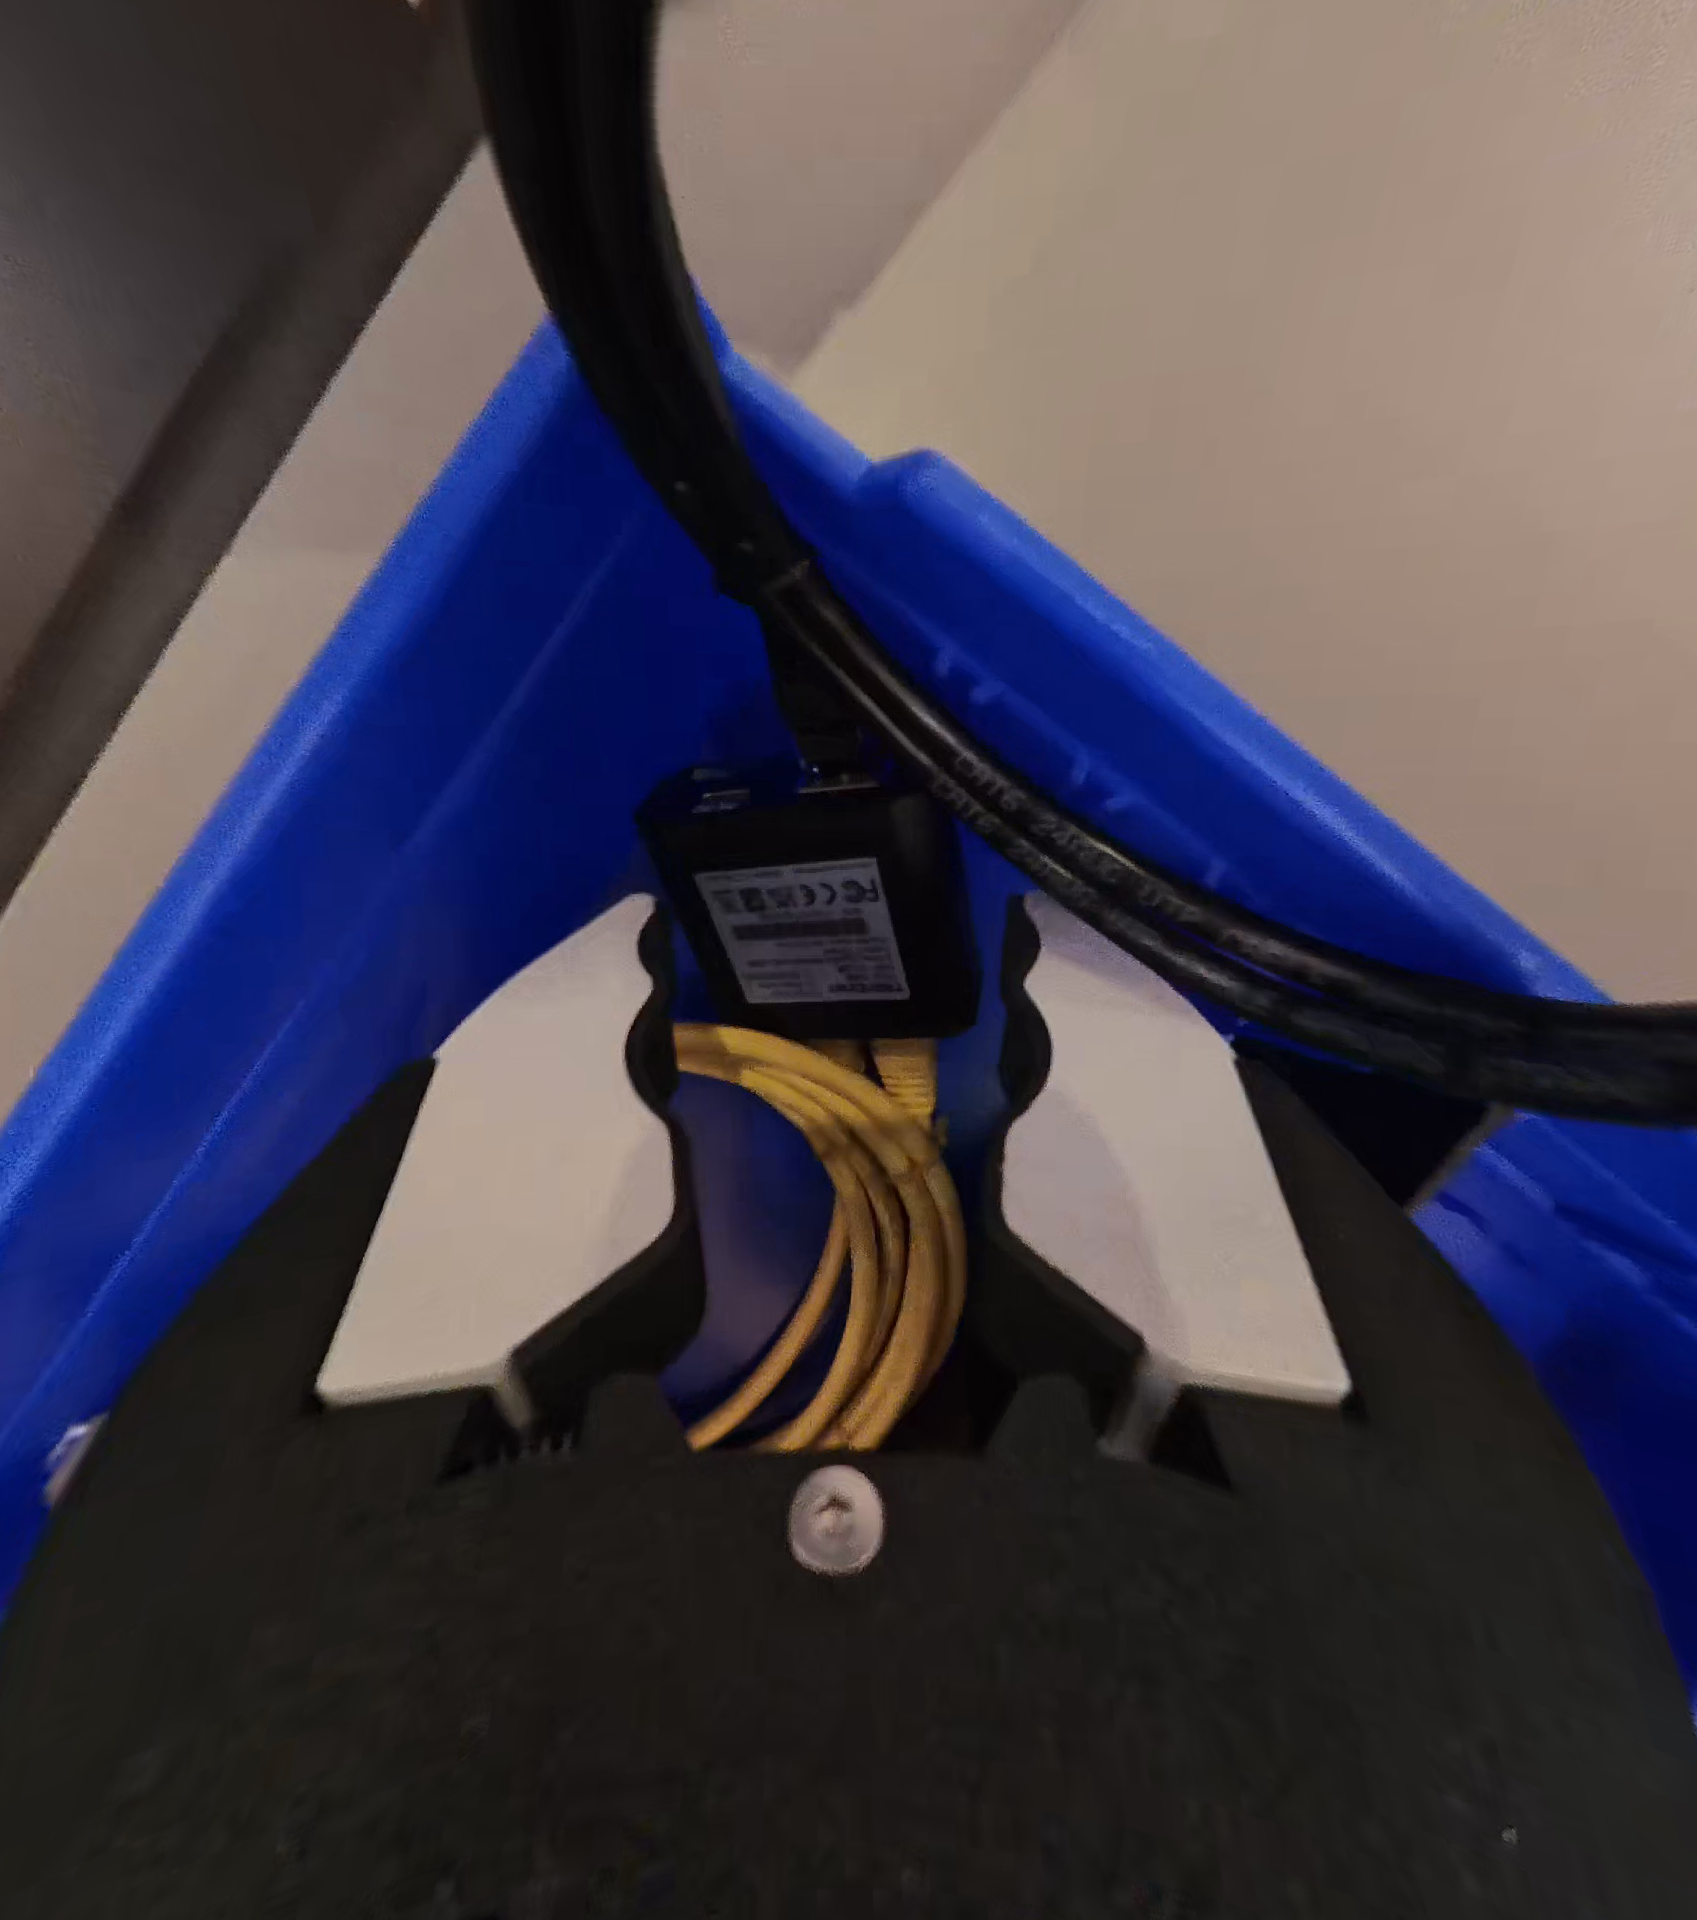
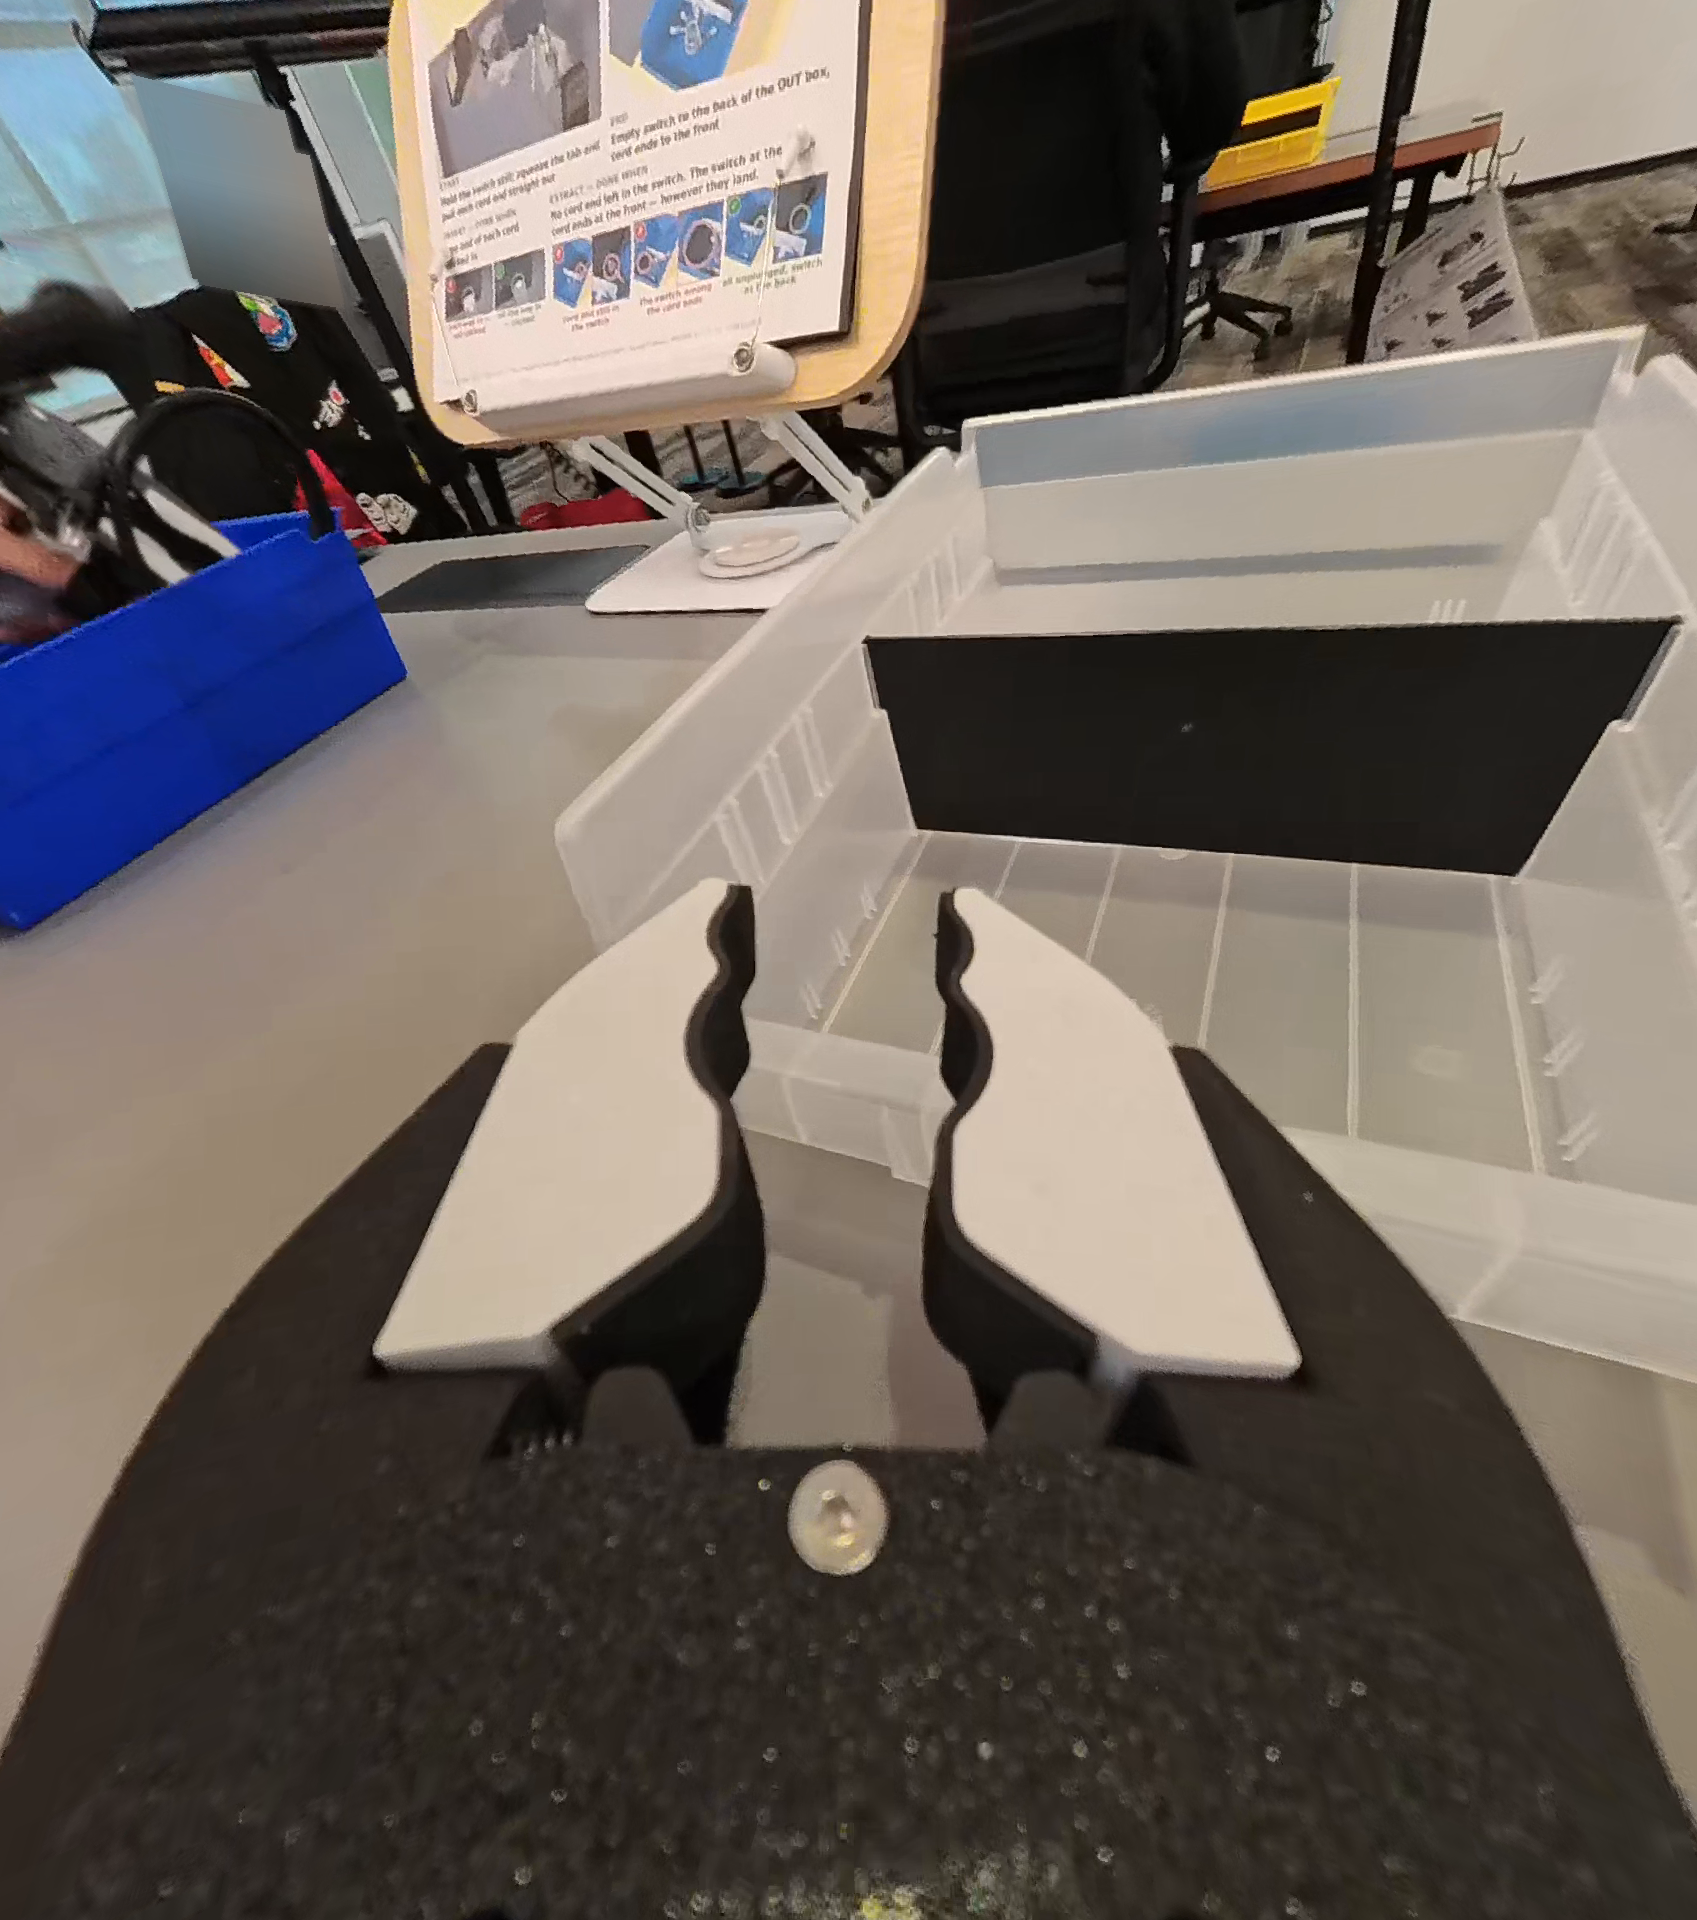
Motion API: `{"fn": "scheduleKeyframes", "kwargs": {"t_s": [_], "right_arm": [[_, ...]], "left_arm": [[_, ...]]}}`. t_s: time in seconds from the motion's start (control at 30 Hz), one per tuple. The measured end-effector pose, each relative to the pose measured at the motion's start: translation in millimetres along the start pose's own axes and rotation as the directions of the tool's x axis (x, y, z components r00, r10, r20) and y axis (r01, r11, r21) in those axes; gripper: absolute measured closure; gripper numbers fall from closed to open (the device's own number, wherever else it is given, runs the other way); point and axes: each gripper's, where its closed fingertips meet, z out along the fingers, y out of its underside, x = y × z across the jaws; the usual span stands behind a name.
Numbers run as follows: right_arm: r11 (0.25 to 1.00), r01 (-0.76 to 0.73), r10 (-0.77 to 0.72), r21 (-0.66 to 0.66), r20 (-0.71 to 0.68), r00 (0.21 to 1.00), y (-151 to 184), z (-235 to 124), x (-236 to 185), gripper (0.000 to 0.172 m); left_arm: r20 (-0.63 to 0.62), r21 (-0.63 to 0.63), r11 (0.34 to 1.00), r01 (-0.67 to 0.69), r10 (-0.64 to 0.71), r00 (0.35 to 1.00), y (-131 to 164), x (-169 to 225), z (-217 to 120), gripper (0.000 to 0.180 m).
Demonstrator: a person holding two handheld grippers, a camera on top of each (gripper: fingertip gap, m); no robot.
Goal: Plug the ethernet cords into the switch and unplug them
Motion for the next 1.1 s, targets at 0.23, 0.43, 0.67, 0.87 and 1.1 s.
{"fn": "scheduleKeyframes", "kwargs": {"t_s": [0.23,0.43,0.67,0.87,1.1], "right_arm": [[0.999,-0.031,0.032,-0.018,0.037,0.999,3.5,8.3,-1.2,0.139],[0.998,0.046,-0.045,-0.044,0.038,0.998,5.7,11.6,-9.2,0.139],[0.976,0.217,-0.217,-0.010,0.032,0.976,-7.7,13.2,-29.9,0.136],[0.939,0.342,-0.342,0.028,0.145,0.928,-31.4,47.1,-91.2,0.130],[0.877,0.456,-0.478,0.151,0.368,0.798,-88.6,102.7,-214.6,0.118]], "left_arm": [[-0.003,-0.126,0.992,-0.025,0.025,1.000,11.7,-4.1,26.5,0.112],[0.073,-0.012,1.000,-0.028,0.028,0.997,-3.9,-9.3,9.0,0.113],[0.286,0.313,0.949,-0.026,-0.068,0.956,-40.2,-16.5,-84.7,0.113],[0.381,0.577,0.808,-0.116,-0.141,0.914,-83.5,22.5,-181.5,0.114],[0.208,0.753,0.653,-0.077,-0.125,0.970,-142.8,123.4,-225.9,0.114]]}}
